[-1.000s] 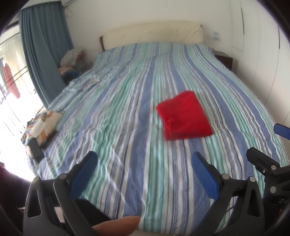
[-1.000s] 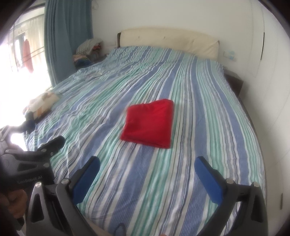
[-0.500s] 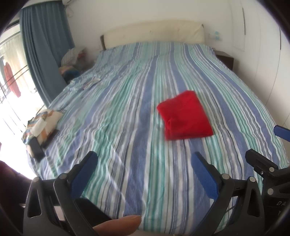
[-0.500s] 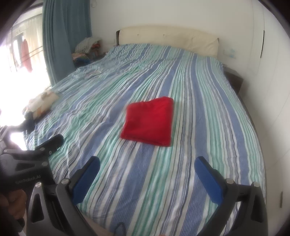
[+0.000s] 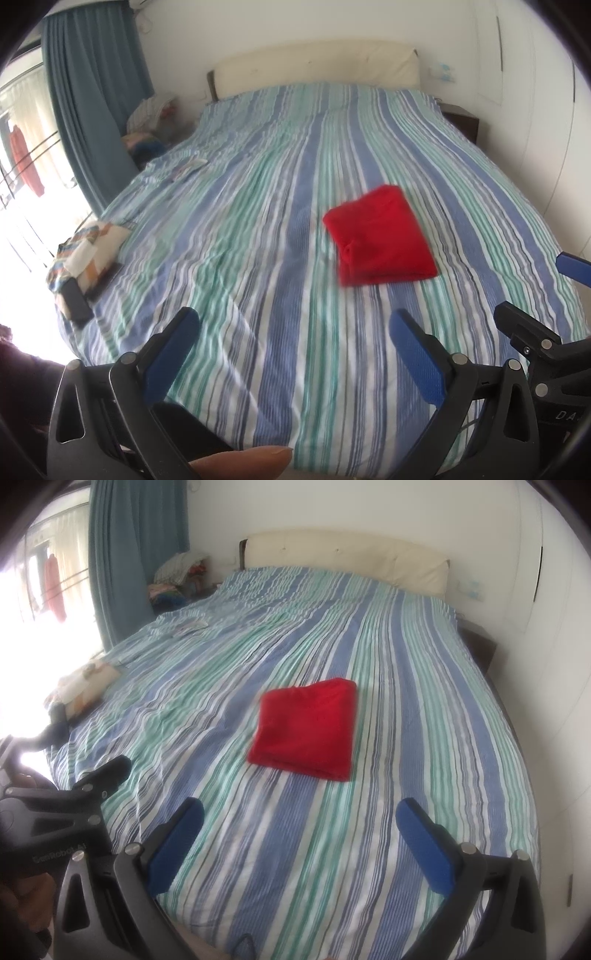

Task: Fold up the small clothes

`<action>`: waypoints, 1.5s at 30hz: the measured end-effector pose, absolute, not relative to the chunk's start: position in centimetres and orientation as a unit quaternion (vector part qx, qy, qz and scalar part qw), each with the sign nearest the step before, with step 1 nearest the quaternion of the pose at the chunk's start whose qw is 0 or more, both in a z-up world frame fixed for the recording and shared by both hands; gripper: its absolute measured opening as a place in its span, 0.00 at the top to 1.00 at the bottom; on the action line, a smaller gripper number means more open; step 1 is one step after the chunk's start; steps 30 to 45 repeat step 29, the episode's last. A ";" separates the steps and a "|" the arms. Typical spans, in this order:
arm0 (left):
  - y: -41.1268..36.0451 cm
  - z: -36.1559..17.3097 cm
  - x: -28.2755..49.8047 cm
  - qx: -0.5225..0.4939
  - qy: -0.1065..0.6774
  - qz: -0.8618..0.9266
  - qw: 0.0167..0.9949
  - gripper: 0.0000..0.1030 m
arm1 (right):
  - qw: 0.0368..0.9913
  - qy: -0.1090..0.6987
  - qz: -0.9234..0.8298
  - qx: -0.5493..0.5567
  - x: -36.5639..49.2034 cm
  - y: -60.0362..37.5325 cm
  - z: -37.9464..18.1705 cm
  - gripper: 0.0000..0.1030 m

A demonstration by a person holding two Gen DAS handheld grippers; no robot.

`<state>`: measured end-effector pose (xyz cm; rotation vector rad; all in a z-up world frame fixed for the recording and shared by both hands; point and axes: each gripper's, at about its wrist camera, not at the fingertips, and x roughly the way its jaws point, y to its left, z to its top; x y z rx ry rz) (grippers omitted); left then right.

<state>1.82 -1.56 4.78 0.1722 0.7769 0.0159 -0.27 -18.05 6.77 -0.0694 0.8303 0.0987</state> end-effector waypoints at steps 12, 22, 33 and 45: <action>-1.4 4.8 2.4 0.055 0.396 -0.023 0.916 0.00 | 0.913 0.407 0.025 -0.033 -0.2 -18.6 6.8 0.01; -2.0 4.6 2.4 0.059 0.398 -0.043 0.914 0.01 | 0.912 0.409 0.015 -0.026 -0.2 -19.3 6.8 0.01; -2.0 4.9 2.3 0.058 0.389 -0.038 0.919 0.01 | 0.911 0.412 0.013 -0.021 0.1 -19.5 6.7 0.01; -2.0 4.9 2.3 0.058 0.389 -0.038 0.919 0.01 | 0.911 0.412 0.013 -0.021 0.1 -19.5 6.7 0.01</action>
